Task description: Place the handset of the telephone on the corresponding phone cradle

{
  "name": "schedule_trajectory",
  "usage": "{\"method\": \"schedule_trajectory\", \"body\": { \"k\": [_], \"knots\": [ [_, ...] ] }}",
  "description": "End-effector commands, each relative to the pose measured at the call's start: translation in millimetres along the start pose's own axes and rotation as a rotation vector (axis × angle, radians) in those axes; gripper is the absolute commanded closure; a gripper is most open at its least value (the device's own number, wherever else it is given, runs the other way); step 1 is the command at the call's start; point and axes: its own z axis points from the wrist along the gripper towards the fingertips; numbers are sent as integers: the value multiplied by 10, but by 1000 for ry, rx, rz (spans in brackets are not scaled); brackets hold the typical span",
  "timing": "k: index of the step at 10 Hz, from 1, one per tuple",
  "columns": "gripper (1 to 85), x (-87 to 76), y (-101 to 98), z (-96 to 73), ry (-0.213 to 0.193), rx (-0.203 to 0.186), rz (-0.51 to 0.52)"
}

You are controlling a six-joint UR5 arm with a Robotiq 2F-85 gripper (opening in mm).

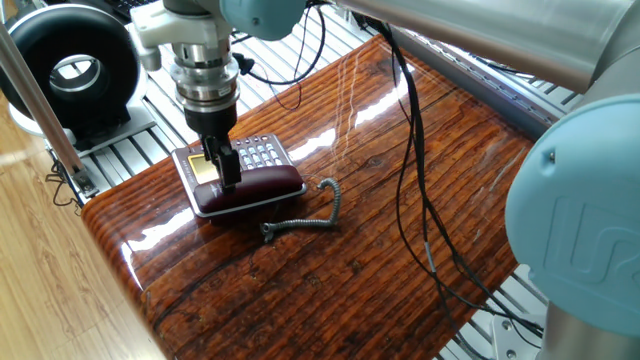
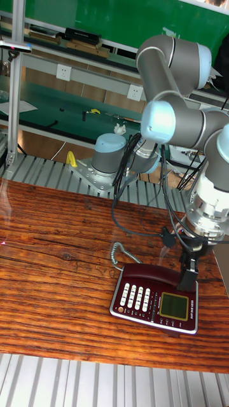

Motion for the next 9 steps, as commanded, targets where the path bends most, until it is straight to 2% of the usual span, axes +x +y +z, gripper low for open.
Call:
{"method": "schedule_trajectory", "body": {
  "k": [1,2,3,4,5,6,7,8,9],
  "knots": [
    [120,72,-2,-238,-41,-2,94],
    [153,134,34,-303,-42,-2,154],
    [207,160,68,-374,-47,16,243],
    [333,184,111,-431,-42,29,325],
    [617,230,122,-494,-32,62,412],
    [847,284,184,-574,-32,90,538],
    [847,374,275,-633,-30,104,650],
    [847,552,171,-654,-1,166,686],
    [847,672,67,-665,20,212,709]
  ]
}}
